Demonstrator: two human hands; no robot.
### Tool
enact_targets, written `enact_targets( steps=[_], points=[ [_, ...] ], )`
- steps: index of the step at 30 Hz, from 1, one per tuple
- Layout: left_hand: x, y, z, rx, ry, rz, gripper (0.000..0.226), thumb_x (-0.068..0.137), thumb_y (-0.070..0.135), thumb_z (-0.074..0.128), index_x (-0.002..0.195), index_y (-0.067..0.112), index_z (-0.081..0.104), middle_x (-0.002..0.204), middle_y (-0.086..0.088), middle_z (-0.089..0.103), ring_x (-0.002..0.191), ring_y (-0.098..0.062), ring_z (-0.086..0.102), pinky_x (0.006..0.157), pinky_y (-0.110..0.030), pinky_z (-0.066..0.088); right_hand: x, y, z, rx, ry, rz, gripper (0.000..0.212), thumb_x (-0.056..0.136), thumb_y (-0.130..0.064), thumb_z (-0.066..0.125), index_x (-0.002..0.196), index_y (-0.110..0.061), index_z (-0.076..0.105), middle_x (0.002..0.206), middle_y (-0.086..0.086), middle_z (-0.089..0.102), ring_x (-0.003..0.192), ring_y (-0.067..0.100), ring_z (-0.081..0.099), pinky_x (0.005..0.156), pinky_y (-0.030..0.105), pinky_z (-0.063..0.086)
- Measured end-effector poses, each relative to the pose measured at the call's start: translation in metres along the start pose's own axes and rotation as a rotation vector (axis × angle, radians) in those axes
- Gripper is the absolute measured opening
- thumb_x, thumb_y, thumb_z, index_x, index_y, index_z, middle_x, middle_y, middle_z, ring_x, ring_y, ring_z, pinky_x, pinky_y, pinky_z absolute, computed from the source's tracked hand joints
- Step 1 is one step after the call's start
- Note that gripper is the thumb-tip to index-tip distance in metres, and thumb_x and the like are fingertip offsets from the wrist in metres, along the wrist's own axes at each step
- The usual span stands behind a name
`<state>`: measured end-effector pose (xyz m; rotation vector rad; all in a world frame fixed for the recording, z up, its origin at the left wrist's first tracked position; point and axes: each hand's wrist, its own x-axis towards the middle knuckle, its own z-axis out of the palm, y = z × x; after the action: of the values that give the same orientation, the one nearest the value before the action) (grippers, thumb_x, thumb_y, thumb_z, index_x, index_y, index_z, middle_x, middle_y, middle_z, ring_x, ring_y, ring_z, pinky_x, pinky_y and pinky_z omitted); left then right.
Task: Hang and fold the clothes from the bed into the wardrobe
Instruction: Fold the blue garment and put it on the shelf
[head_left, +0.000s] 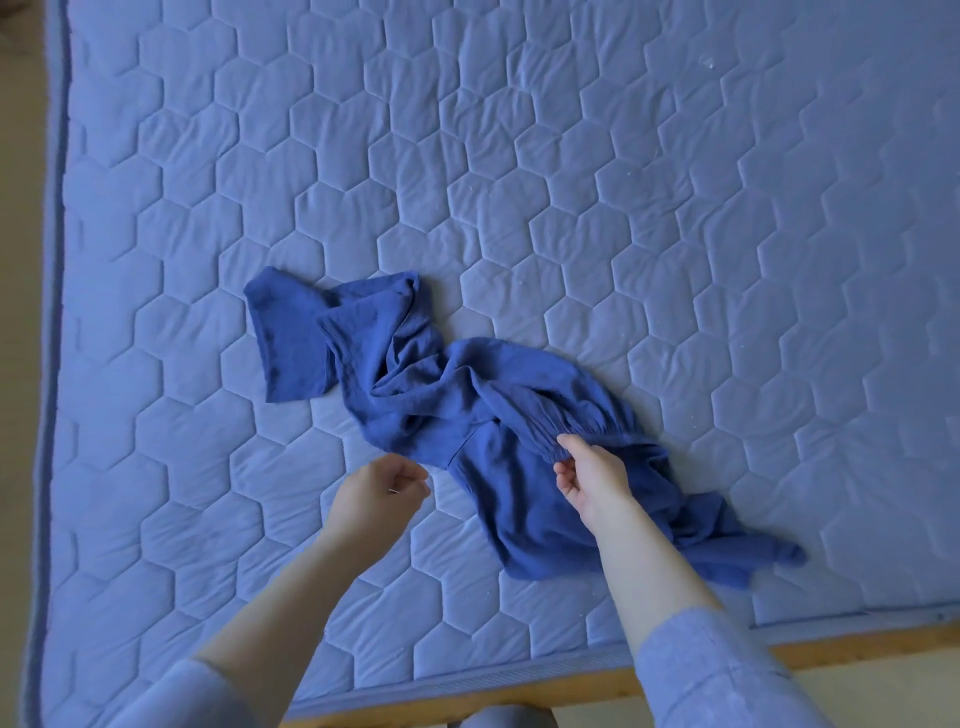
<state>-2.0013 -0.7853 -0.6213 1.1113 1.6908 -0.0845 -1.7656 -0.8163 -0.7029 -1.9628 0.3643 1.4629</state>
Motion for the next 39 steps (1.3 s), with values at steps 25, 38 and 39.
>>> enact_targets(
  steps=[25,38,39],
  points=[
    [-0.206,0.106,-0.162,0.028,0.309,0.701,0.045,0.079,0.027,0.078,0.120,0.027,0.060,0.115,0.011,0.060,0.105,-0.005,0.058,0.093,-0.026,0.048,-0.392,-0.148,0.042,-0.749,-0.574,-1.077,0.021,0.086,-0.019,0.058,0.079,0.000,0.062,0.069,0.003,0.052,0.066,0.011,0.045,0.063,0.030,0.040],
    [-0.314,0.169,-0.284,-0.174,0.473,0.974,0.016,0.092,0.021,0.063,0.108,0.021,0.065,0.106,0.014,0.067,0.094,0.005,0.063,0.080,-0.010,0.049,-0.585,-0.233,0.048,-0.697,-0.728,-1.505,0.017,0.076,-0.017,0.050,0.065,-0.008,0.040,0.061,0.000,0.031,0.056,0.010,0.030,0.049,0.022,0.025],
    [-0.321,0.176,-0.291,-0.177,0.478,1.002,0.017,0.093,0.021,0.063,0.109,0.021,0.065,0.106,0.015,0.067,0.094,0.006,0.063,0.080,-0.008,0.048,-0.596,-0.238,0.048,-0.686,-0.762,-1.486,0.015,0.077,-0.017,0.051,0.066,-0.012,0.042,0.061,-0.001,0.031,0.054,0.009,0.030,0.048,0.019,0.026]
  ],
)
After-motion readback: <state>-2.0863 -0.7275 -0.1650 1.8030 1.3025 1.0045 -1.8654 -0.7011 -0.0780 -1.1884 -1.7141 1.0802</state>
